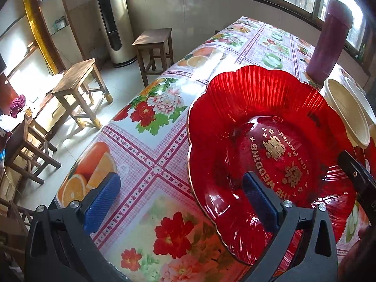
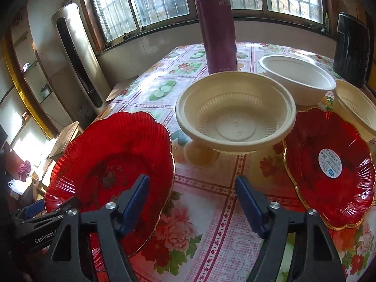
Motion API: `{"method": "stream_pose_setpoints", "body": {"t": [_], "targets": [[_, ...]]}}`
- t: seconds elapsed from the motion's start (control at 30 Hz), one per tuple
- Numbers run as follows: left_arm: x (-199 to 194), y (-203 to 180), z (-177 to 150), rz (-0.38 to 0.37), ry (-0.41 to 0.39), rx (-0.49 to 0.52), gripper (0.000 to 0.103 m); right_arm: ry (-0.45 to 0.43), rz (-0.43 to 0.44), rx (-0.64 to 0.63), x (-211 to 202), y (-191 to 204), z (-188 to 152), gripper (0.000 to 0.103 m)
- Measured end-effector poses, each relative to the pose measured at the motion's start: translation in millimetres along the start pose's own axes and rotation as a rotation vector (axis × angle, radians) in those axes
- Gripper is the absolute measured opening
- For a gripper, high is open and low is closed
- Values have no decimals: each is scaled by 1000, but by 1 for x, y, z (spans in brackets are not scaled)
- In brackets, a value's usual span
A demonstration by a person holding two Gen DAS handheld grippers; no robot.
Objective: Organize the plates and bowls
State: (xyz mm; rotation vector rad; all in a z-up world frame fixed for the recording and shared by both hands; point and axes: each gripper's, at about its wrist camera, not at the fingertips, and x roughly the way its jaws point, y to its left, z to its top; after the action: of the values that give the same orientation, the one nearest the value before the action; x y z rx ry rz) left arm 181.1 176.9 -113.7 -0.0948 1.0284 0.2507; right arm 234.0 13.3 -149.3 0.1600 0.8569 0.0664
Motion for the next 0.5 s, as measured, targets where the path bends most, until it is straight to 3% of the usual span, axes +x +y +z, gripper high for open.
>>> {"method": "stream_pose_setpoints", "body": {"t": [0.07, 0.17, 0.37, 0.5], "targets": [[3, -3, 2, 4, 3, 12, 102, 32, 6, 1, 7, 0, -3, 50], [1, -6, 6, 9, -13, 33, 94, 40, 54, 16, 7, 0, -5, 41], [-2, -10, 10, -55, -48, 56, 58, 26, 94, -53, 0, 16, -9, 13], [-4, -14, 6, -71, -72, 79, 41, 21, 97, -59, -5, 19, -9, 14]]}}
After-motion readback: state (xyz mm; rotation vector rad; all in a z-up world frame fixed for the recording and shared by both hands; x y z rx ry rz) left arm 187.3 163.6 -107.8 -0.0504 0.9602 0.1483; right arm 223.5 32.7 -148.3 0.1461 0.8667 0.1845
